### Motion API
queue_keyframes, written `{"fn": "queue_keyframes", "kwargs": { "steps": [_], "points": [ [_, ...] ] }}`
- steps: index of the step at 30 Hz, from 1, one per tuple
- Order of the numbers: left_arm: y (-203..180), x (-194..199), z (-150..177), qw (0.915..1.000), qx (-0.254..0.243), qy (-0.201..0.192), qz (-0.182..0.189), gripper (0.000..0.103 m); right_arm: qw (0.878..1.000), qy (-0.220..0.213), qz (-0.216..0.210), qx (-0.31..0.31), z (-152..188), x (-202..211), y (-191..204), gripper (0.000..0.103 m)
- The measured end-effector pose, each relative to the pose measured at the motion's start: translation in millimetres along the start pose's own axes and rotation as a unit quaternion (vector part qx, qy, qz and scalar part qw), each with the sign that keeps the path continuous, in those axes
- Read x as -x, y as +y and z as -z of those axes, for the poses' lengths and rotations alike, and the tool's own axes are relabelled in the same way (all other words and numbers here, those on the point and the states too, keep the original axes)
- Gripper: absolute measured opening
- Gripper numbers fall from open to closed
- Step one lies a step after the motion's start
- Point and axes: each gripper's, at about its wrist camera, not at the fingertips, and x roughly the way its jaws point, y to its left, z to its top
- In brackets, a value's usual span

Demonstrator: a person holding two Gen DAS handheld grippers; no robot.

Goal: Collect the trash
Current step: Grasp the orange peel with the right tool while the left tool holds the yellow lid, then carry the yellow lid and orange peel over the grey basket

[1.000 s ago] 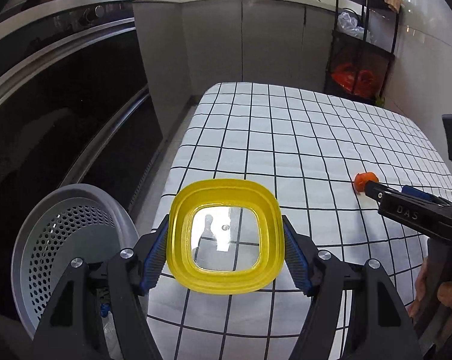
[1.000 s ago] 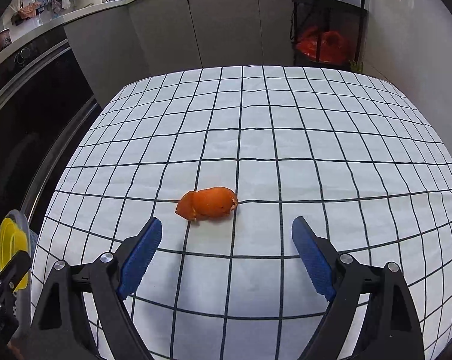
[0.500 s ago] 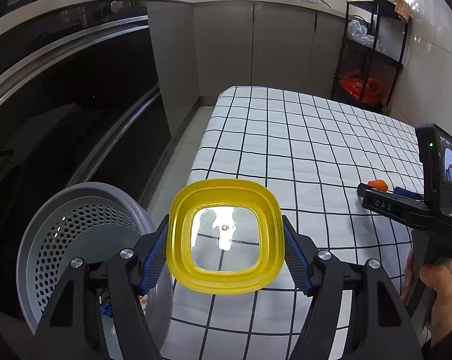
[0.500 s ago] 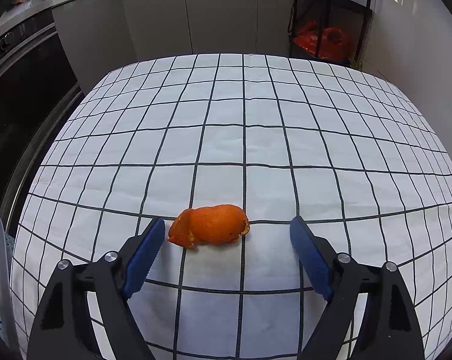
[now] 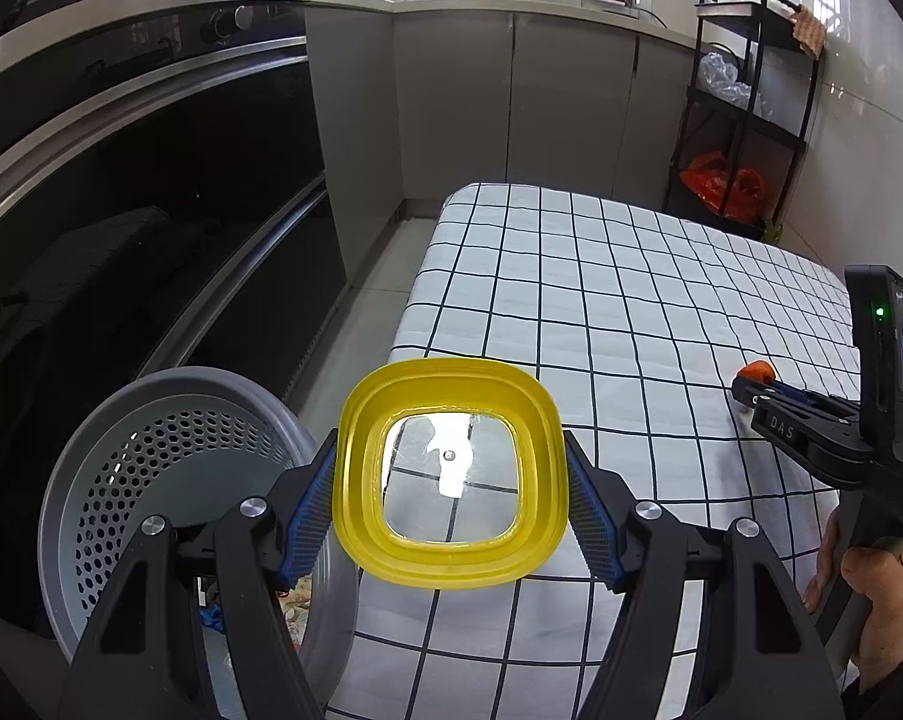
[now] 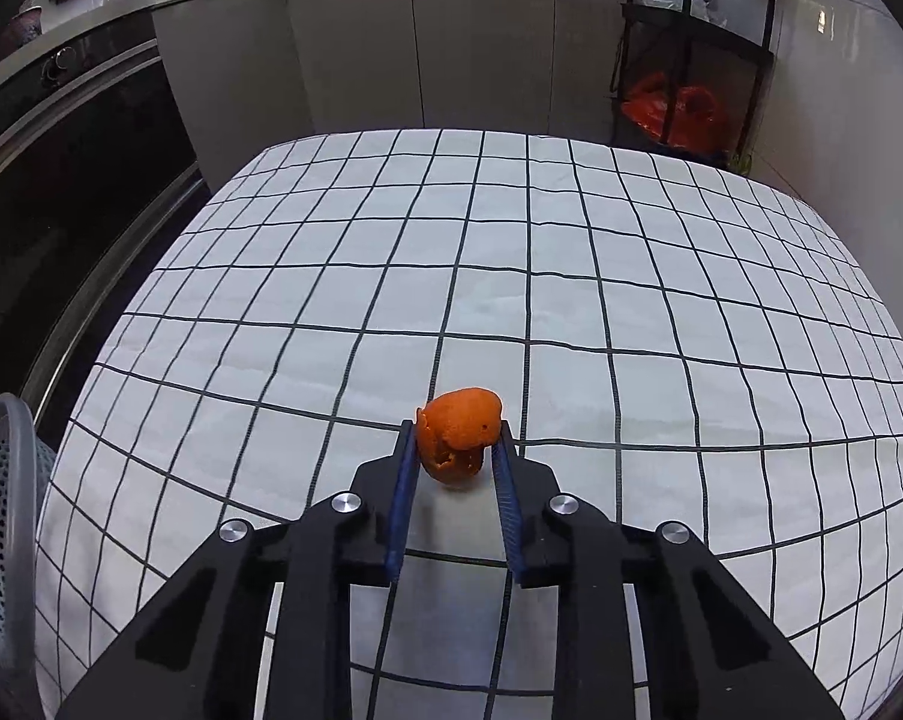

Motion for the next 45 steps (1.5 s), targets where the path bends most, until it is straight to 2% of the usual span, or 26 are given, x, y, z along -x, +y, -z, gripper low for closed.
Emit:
{"fn": "queue_keyframes", "kwargs": {
  "steps": [9,18,23,27,34,42,45],
  "points": [
    [23,32,1,0.9994,0.025,-0.025,-0.001,0.067,0.998,-0.044,-0.049,0.011,6,60,32,0.023],
    [73,66,15,0.9971,0.060,-0.037,-0.027,0.067,0.990,-0.074,-0.111,0.034,22,116,100,0.023],
    [103,86,25,0.9957,0.059,-0.044,-0.056,0.067,0.984,-0.085,-0.150,0.049,33,136,141,0.023],
    [133,96,34,0.9930,0.060,-0.046,-0.091,0.067,0.979,-0.076,-0.179,0.067,45,141,176,0.023],
    [174,89,50,0.9897,0.084,-0.023,-0.113,0.067,0.970,-0.050,-0.207,0.122,62,129,234,0.023],
    [194,68,59,0.9887,0.102,0.011,-0.109,0.067,0.961,-0.022,-0.226,0.158,74,110,269,0.023],
    [199,66,61,0.9883,0.103,0.013,-0.111,0.067,0.961,-0.018,-0.225,0.162,78,105,275,0.024]
  ]
}}
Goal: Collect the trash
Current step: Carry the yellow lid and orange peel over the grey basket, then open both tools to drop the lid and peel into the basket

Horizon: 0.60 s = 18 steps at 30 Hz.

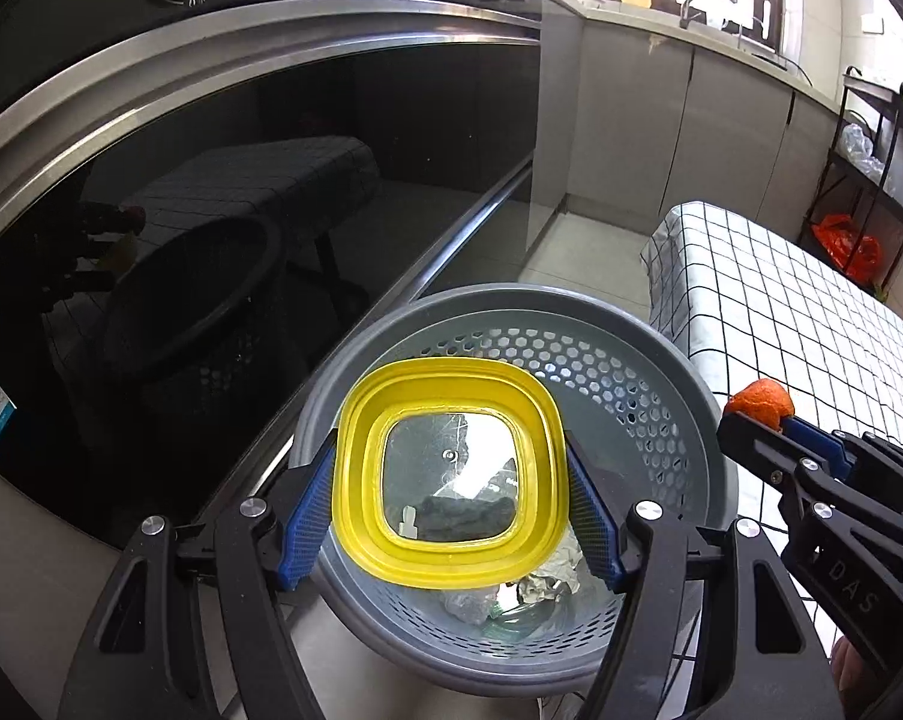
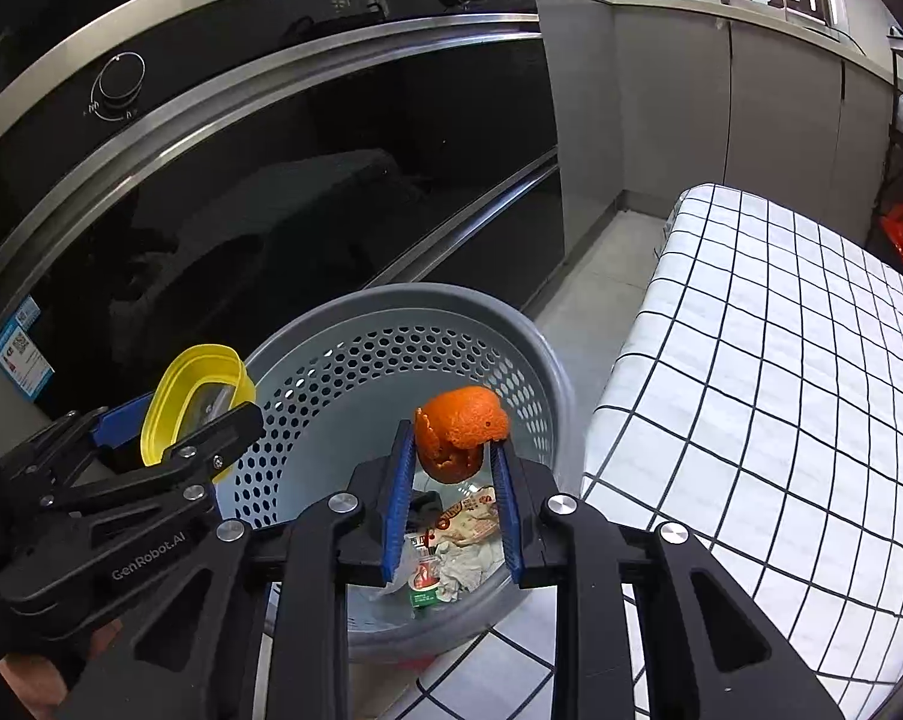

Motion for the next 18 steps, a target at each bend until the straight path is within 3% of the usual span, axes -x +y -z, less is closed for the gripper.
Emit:
{"fn": "queue_keyframes", "kwargs": {
  "steps": [7,8,11,18],
  "points": [
    [13,-4,0,0.9998,0.021,0.005,0.002,0.069,1.000,0.003,-0.006,-0.002,2,-7,-1,0.028],
    [14,-4,-1,0.9997,0.023,0.004,0.002,0.069,1.000,0.002,-0.007,0.000,3,-4,-3,0.032],
    [15,-3,0,0.9997,0.023,0.002,0.000,0.070,1.000,-0.009,-0.005,0.000,3,-2,-2,0.061],
    [15,1,-1,0.9998,0.019,-0.007,-0.005,0.081,1.000,-0.020,-0.004,-0.008,3,4,-6,0.062]
  ]
}}
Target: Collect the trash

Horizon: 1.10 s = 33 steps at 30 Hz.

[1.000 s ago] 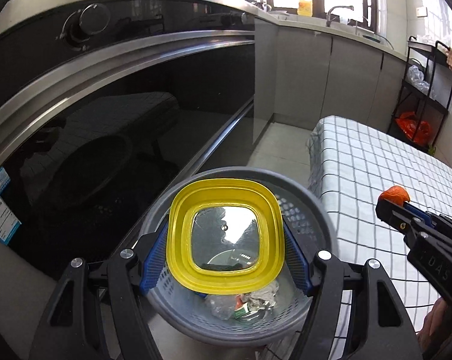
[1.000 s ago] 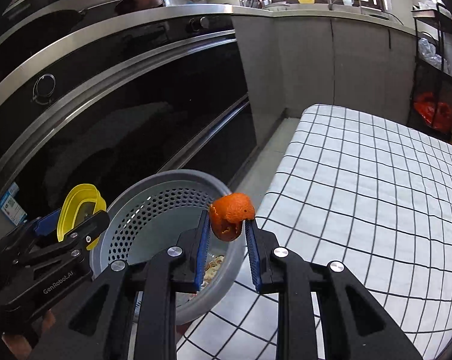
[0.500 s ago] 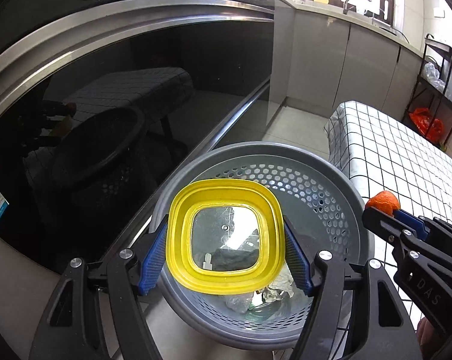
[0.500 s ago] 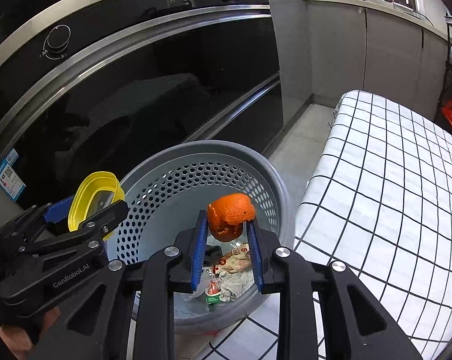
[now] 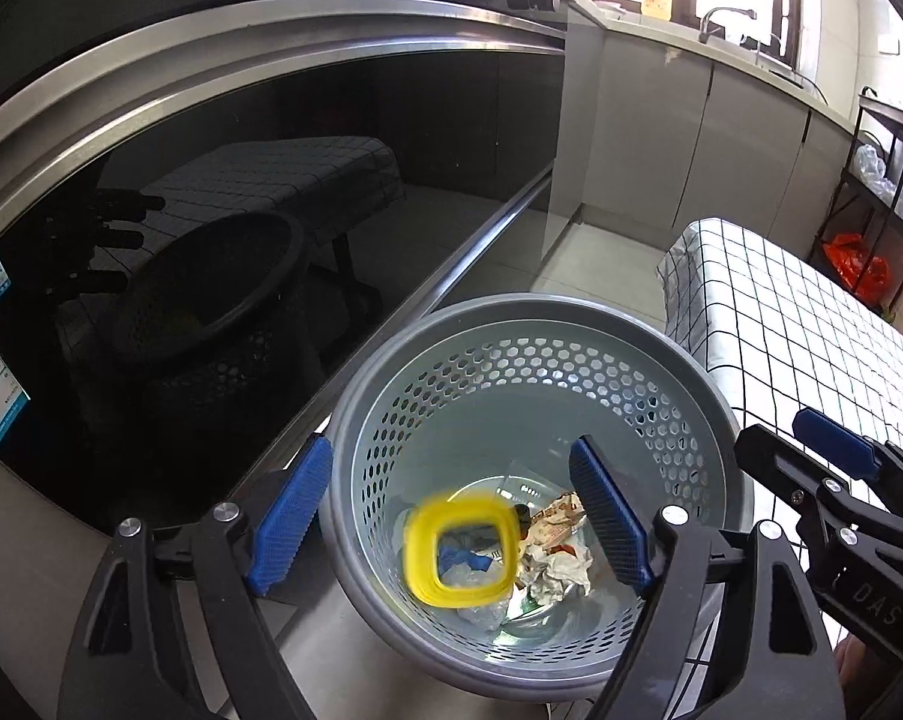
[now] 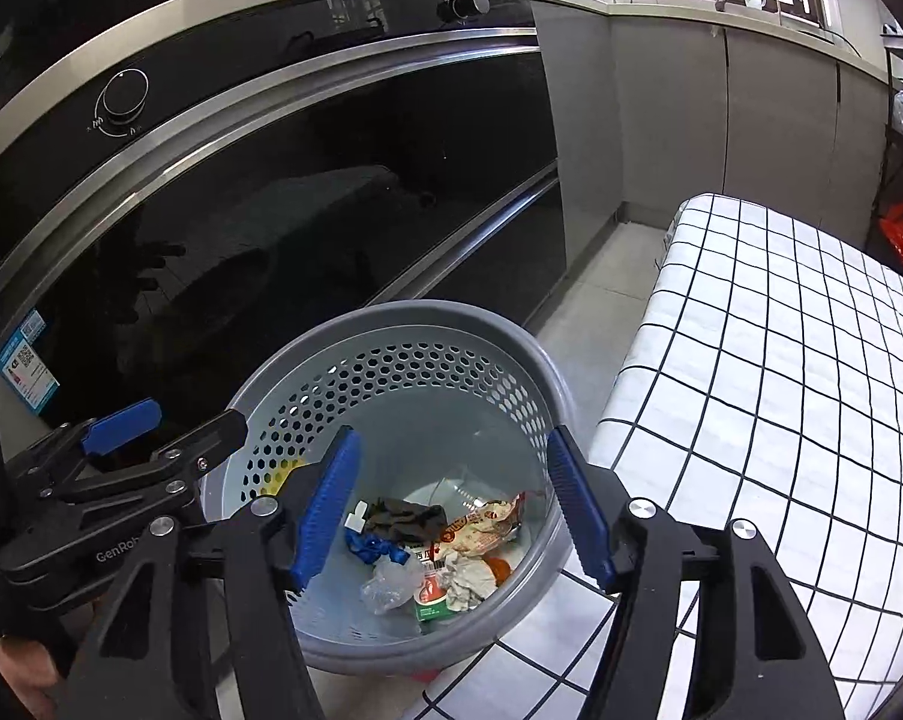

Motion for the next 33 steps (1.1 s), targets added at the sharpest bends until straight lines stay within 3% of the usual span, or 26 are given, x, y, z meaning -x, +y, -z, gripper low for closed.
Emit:
{"fn": "queue_keyframes", "kwargs": {
  "steps": [33],
  "points": [
    [-1,11,-1,0.9994,-0.007,-0.030,-0.015,0.095,0.999,-0.012,0.041,0.011,2,1,8,0.069]
  ]
}}
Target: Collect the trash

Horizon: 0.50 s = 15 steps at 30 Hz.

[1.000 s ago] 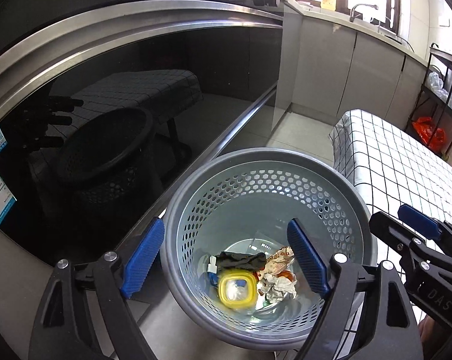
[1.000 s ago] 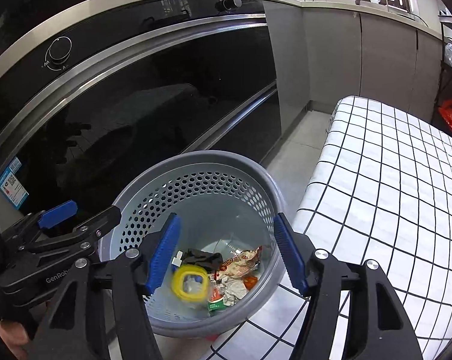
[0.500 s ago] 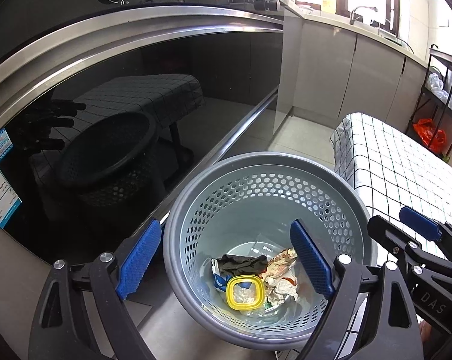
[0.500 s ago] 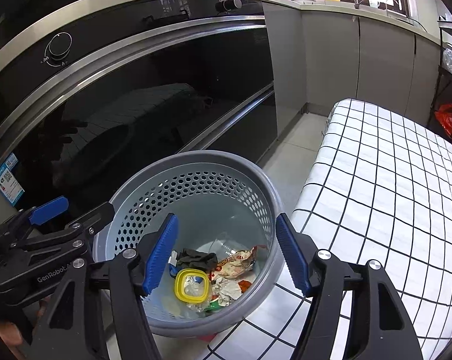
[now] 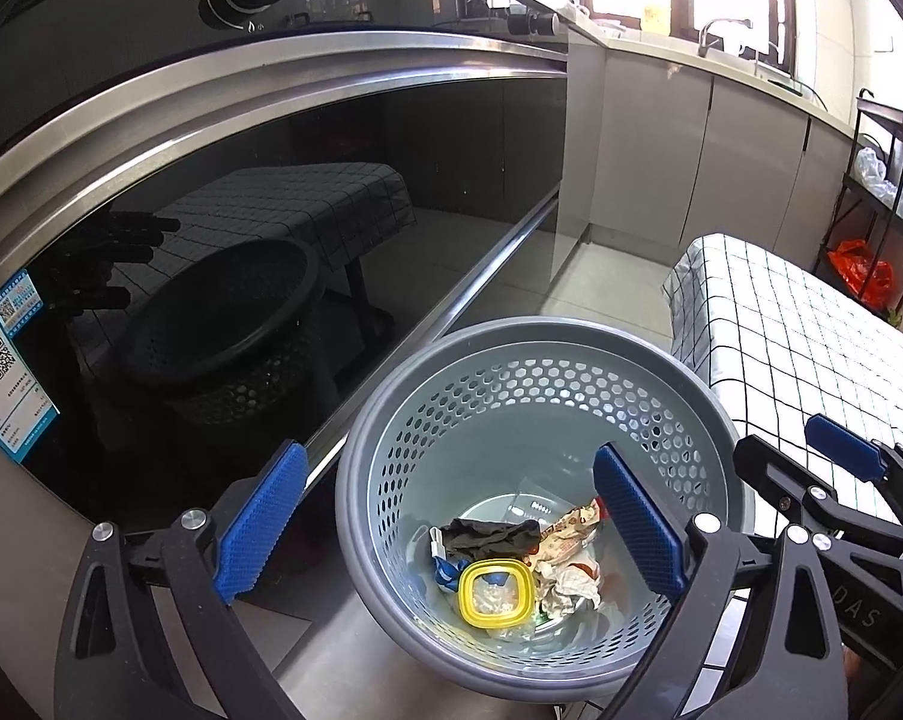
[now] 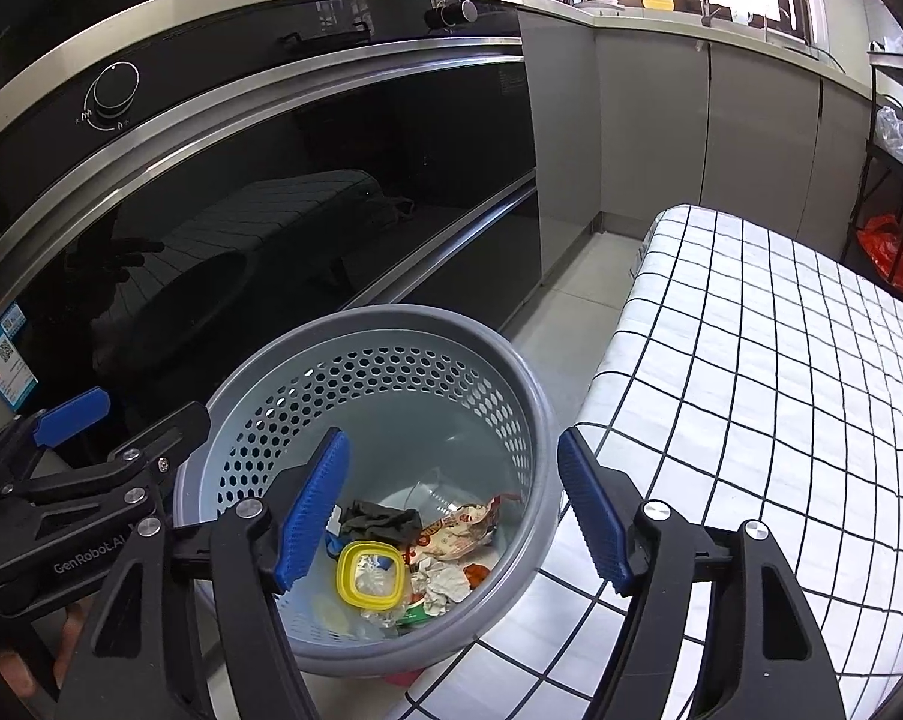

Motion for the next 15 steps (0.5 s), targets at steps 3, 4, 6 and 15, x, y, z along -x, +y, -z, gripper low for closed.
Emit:
{"fn": "queue_keyframes", "kwargs": {
  "steps": [3,4,6,15],
  "points": [
    [1.2,0.3,-0.2,1.0000,0.002,-0.001,-0.003,0.096,1.000,-0.002,0.003,0.003,0.1,-0.1,1.5,0.070],
    [1.4,0.2,-0.6,1.0000,0.003,-0.001,-0.002,0.096,1.000,-0.003,0.005,0.003,0.3,0.2,1.8,0.071],
    [2.5,0.6,-0.9,1.0000,0.006,-0.003,-0.002,0.096,1.000,-0.005,0.007,0.004,0.1,0.7,2.4,0.071],
    [4.3,2.8,-1.3,0.9999,0.007,-0.006,-0.007,0.096,1.000,-0.012,0.008,-0.005,0.2,6.1,-1.1,0.071]
  ]
}}
